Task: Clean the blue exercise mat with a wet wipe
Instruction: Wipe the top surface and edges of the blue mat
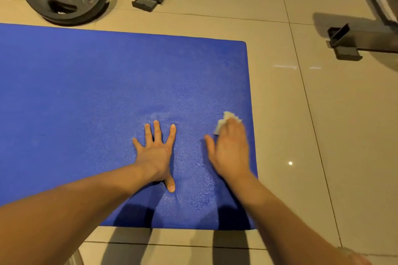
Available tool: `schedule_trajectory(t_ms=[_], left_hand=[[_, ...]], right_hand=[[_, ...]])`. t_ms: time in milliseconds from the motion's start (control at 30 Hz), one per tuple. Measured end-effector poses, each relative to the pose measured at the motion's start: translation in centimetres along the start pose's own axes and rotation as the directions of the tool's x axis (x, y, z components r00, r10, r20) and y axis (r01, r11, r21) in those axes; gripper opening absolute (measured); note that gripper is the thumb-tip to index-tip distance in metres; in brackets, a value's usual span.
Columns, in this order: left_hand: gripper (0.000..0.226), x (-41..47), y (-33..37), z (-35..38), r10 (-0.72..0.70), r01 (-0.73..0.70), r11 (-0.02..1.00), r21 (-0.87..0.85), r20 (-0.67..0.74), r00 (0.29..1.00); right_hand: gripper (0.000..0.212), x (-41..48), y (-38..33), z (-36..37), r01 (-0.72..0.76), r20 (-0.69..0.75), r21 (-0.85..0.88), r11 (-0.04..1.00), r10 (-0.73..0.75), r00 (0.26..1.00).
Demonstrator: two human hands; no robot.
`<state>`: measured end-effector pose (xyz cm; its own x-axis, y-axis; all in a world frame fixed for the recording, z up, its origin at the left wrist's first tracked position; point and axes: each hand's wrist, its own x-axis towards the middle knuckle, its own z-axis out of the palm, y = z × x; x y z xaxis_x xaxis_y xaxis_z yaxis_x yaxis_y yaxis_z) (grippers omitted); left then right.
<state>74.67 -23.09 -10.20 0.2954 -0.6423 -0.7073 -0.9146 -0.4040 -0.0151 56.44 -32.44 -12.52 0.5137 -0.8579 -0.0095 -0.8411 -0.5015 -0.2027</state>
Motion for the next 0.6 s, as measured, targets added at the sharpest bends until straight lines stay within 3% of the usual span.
schedule_trajectory(t_ms=[100,233,367,467,533,600], left_hand=[[0.179,-0.2,0.0,-0.2,-0.007,0.007,1.0,0.016,0.006,1.0],[0.18,-0.2,0.0,-0.4,0.0,0.0,1.0,-0.001,0.009,1.0],[0.179,-0.2,0.0,-0.3,0.007,-0.007,1.0,-0.01,0.015,1.0],[0.179,-0.3,0.0,-0.4,0.004,-0.004,1.0,-0.01,0.016,1.0],[0.18,-0.3,0.0,-0.3,0.001,-0.001,1.0,-0.003,0.016,1.0],[0.179,-0.2,0.1,-0.3,-0.005,0.005,1.0,0.01,0.015,1.0]], right_hand=[[0.058,-1.8,-4.2,1.7,0.138,0.027,0.026,0.99,-0.139,0.99],[0.057,-1.1,0.7,1.3,0.282,0.102,-0.155,0.947,-0.268,0.958],[0.06,-0.6,5.4,0.0,0.067,0.065,-0.251,0.966,-0.052,0.997],[0.069,-1.3,1.3,0.1,-0.067,0.009,-0.128,0.989,0.069,0.998],[0.068,-2.5,-2.9,0.5,0.024,0.039,-0.081,0.996,-0.021,0.999],[0.064,-4.1,-5.3,1.4,0.212,0.095,-0.077,0.974,-0.204,0.974]])
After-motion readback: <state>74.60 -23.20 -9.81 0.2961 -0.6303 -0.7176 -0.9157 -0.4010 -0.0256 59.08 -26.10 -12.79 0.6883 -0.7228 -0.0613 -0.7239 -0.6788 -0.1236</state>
